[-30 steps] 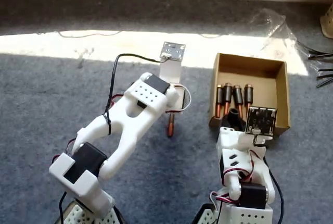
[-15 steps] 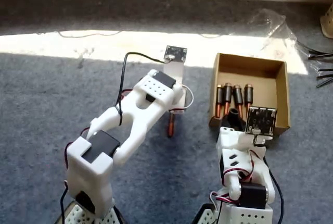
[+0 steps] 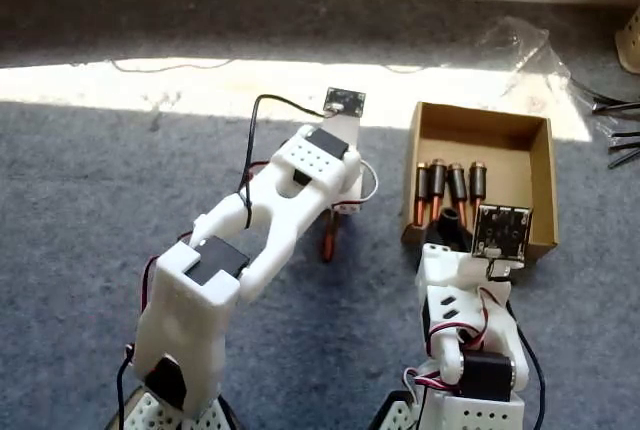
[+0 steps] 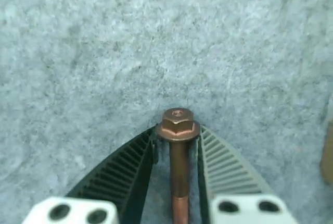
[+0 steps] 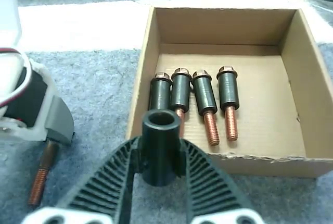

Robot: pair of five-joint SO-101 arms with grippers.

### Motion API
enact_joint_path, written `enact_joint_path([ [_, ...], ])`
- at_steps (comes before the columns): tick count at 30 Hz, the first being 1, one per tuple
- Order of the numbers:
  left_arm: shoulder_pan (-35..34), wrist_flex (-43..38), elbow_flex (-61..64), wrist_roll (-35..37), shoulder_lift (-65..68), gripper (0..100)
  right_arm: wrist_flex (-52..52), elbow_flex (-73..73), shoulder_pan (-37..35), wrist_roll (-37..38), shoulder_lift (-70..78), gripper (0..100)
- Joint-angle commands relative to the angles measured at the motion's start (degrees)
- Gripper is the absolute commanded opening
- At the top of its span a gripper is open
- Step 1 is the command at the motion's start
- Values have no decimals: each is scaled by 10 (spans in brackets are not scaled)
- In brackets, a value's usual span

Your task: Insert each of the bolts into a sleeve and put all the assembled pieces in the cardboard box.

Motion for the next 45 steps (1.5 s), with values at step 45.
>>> enact_joint_path([
  [45, -85, 254, -39, -125, -335, 5, -166, 121, -211, 63, -7, 4],
])
